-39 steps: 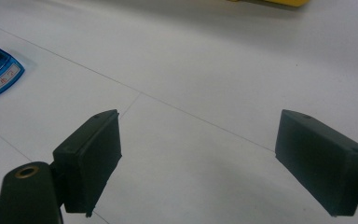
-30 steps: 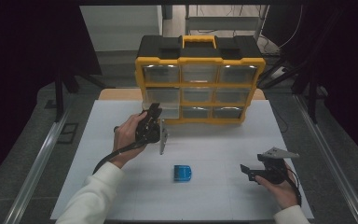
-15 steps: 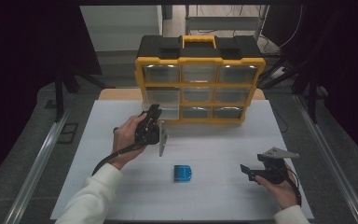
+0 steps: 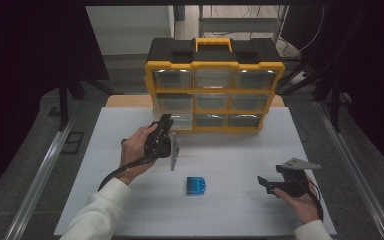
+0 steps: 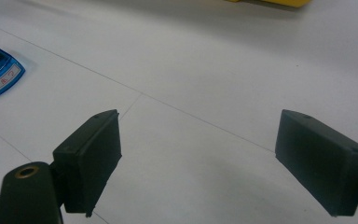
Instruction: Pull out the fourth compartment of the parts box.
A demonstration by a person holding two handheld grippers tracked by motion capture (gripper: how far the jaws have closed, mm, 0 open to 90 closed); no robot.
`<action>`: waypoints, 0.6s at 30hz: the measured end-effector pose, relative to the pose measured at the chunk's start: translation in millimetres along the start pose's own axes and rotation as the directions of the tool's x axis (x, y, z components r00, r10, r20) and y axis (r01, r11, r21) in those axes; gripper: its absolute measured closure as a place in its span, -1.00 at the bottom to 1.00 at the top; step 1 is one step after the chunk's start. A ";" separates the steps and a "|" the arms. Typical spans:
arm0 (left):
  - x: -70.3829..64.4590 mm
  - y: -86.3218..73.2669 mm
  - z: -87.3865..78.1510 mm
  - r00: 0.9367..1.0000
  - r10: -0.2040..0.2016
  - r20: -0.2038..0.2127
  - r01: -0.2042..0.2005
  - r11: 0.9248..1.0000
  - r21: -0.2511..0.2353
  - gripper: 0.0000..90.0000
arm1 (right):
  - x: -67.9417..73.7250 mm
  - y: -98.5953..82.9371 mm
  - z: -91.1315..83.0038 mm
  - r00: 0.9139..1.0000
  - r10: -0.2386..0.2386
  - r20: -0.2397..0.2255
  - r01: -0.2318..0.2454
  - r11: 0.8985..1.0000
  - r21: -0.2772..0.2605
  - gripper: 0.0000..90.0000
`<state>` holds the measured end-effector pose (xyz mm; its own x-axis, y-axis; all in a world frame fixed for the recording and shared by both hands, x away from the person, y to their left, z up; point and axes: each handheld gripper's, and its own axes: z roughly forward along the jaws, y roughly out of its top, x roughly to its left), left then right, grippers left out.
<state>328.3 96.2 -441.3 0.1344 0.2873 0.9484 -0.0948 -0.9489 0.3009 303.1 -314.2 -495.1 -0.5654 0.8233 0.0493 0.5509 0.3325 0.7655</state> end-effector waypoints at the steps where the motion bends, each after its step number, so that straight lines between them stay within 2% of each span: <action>1: -0.2 -0.1 -0.5 1.000 -0.005 0.001 0.005 1.000 -0.003 0.61 | -0.1 0.0 -0.1 1.000 0.000 0.000 0.000 1.000 -0.001 -0.67; 18: -4.0 -0.4 -1.7 1.000 -0.002 -0.015 0.002 1.000 -0.004 0.59 | 0.0 0.3 -0.2 1.000 -0.002 0.000 0.002 1.000 -0.004 -0.67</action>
<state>326.1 95.6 -445.0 0.1202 0.2911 0.9491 -0.0986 -0.9478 0.3032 303.1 -314.2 -494.8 -0.5665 0.8227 0.0475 0.5474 0.3326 0.7680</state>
